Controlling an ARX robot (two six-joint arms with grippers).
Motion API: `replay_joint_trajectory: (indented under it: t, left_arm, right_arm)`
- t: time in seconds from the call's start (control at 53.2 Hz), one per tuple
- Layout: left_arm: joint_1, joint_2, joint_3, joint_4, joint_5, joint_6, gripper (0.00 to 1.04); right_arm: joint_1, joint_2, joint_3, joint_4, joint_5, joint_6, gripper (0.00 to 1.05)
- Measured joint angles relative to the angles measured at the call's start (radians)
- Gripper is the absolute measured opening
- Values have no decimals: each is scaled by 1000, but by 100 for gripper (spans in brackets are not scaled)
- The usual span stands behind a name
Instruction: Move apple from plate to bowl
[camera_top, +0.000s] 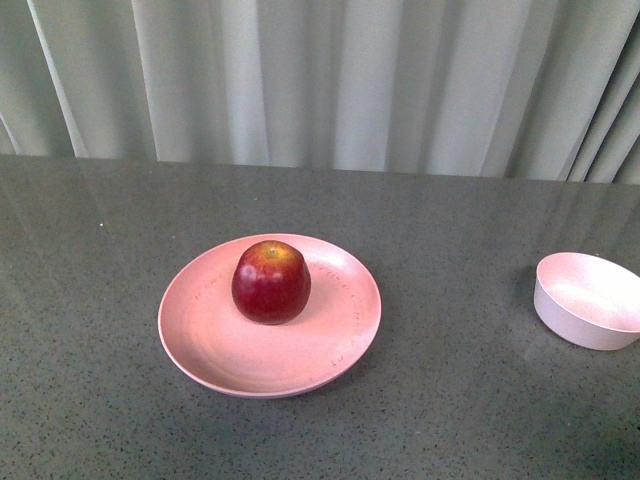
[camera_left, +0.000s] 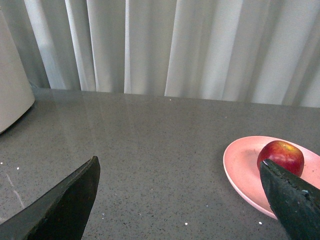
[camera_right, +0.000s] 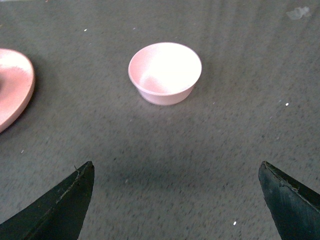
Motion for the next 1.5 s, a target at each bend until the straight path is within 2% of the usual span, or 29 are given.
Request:
replay_joint_trajectory:
  t: [0.169,0.263,0.469,0.883,1.164,1.239,1.39,1.502]
  left_arm:
    - [0,0,0,0,0,0,96]
    - [0,0,0,0,0,0,96]
    - [0,0,0,0,0,0,96]
    - [0,0,0,0,0,0,96]
    - [0,0,0,0,0,0,96]
    - [0,0,0,0,0,0,96]
    - [0,0,0,0,0,0,96]
    - [0,0,0,0,0,0,96]
  right_arm:
    - [-40,399,168,232,-47,10,96]
    - [-52,623,269,281,-102,27,96]
    - [-64,1072,454,360,-111,75,96]
    - [-61,1345,600,393,-10,130,96]
    - [-24,1449,704,364,38,161,96]
    - [-15,1464,723,353,42,183,86]
    - [-7,1478,737,346,41,220,56]
    - [-6,1478,737,345,39,233,42]
